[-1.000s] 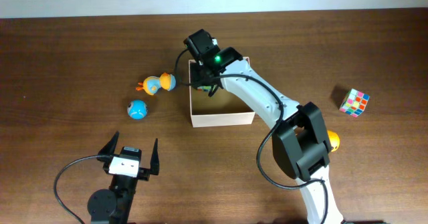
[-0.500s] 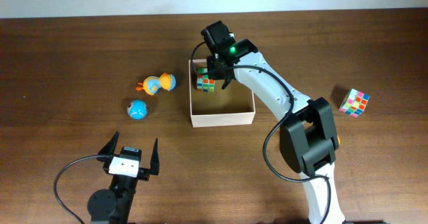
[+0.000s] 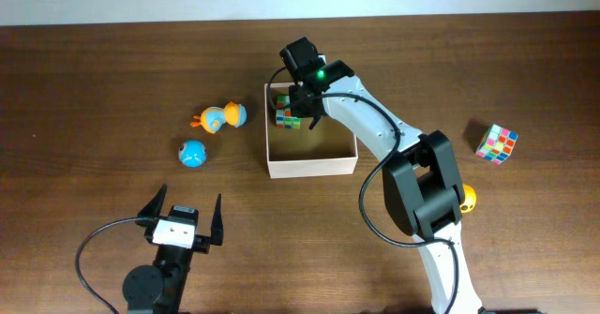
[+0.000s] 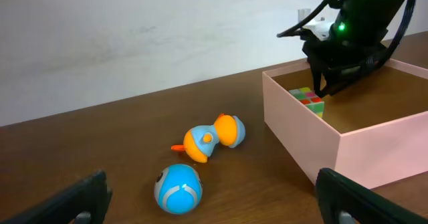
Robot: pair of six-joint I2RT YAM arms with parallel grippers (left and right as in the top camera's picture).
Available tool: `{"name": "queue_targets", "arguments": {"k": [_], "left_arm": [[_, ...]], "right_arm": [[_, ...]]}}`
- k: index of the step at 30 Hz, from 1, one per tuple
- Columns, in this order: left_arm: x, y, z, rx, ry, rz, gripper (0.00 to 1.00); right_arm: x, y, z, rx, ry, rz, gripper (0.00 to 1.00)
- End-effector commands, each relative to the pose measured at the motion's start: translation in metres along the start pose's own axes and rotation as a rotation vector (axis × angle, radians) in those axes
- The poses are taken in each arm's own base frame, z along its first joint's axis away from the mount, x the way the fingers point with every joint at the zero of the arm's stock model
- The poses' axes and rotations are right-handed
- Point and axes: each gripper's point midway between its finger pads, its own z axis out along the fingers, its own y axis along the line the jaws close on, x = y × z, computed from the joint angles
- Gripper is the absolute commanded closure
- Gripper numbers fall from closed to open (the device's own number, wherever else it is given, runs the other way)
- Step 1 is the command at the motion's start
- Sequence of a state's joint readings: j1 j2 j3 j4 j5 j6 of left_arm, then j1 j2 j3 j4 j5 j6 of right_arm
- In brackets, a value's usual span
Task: Pack container
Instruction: 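Lower the cube into the pink box and open the right gripper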
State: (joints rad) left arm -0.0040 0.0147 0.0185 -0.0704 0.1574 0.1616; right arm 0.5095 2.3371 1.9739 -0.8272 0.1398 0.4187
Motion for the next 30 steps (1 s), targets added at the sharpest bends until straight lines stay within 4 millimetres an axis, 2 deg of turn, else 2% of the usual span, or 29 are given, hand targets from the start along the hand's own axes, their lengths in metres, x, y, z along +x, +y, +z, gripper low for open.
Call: {"name": "queue_targets", "arguments": {"k": [1, 7, 21, 30], "left_arm": [[0.002, 0.002, 0.0, -0.009, -0.001, 0.013, 0.01], [0.002, 0.002, 0.0, -0.01, -0.001, 0.013, 0.01], [0.002, 0.002, 0.0, -0.009, -0.001, 0.013, 0.01], [0.002, 0.002, 0.0, -0.01, -0.001, 0.013, 0.01]], "right_arm": [[0.001, 0.015, 0.007, -0.054, 0.005, -0.049, 0.81], [0.001, 0.018, 0.006, -0.07, 0.005, -0.053, 0.81], [0.008, 0.043, 0.003, -0.132, 0.011, -0.1, 0.81], [0.008, 0.042, 0.003, -0.127, 0.013, -0.041, 0.82]]}}
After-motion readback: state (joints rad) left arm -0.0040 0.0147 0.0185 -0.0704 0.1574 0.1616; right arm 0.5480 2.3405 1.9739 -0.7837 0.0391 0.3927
